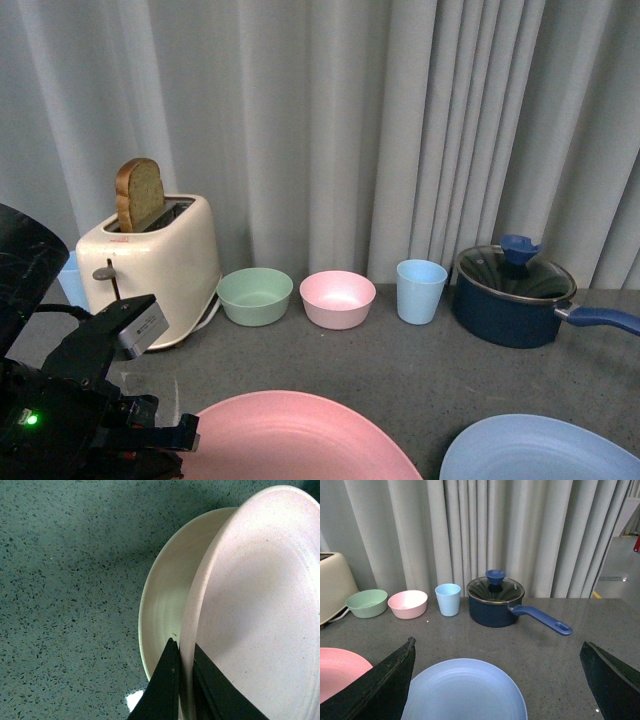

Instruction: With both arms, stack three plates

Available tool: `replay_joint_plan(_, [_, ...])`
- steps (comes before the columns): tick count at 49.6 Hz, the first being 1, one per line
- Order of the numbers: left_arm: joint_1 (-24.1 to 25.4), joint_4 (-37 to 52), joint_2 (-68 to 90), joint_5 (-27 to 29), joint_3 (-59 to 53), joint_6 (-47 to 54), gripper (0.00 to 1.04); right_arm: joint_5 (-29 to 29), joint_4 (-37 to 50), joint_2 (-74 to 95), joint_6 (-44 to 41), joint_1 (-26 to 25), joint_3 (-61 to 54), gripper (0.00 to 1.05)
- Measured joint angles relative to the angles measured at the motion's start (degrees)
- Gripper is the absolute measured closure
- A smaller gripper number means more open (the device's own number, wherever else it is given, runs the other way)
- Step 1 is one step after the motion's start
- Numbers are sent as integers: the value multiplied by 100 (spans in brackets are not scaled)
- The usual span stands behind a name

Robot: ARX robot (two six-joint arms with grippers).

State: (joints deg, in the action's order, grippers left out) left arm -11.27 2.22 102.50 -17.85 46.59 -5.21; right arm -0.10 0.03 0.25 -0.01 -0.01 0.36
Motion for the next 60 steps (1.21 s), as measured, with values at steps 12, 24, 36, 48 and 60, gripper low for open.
replay_joint_plan(12, [-162, -11, 181, 245, 125, 44, 101, 0, 0, 0, 0, 0, 0, 7])
replay_joint_plan(24, [-151, -46, 192, 76, 168, -223, 65, 0, 0, 0, 0, 0, 0, 7])
replay_joint_plan(36, [162, 498, -219, -33, 79, -417, 25, 2, 0, 0, 0, 0, 0, 7])
replay_joint_plan(48, [876, 1408, -1158, -116, -658, -918, 7, 2, 0, 0, 0, 0, 0, 7])
replay_joint_plan(60, [787, 2599, -1097, 682, -1071, -713, 15, 2, 0, 0, 0, 0, 0, 7])
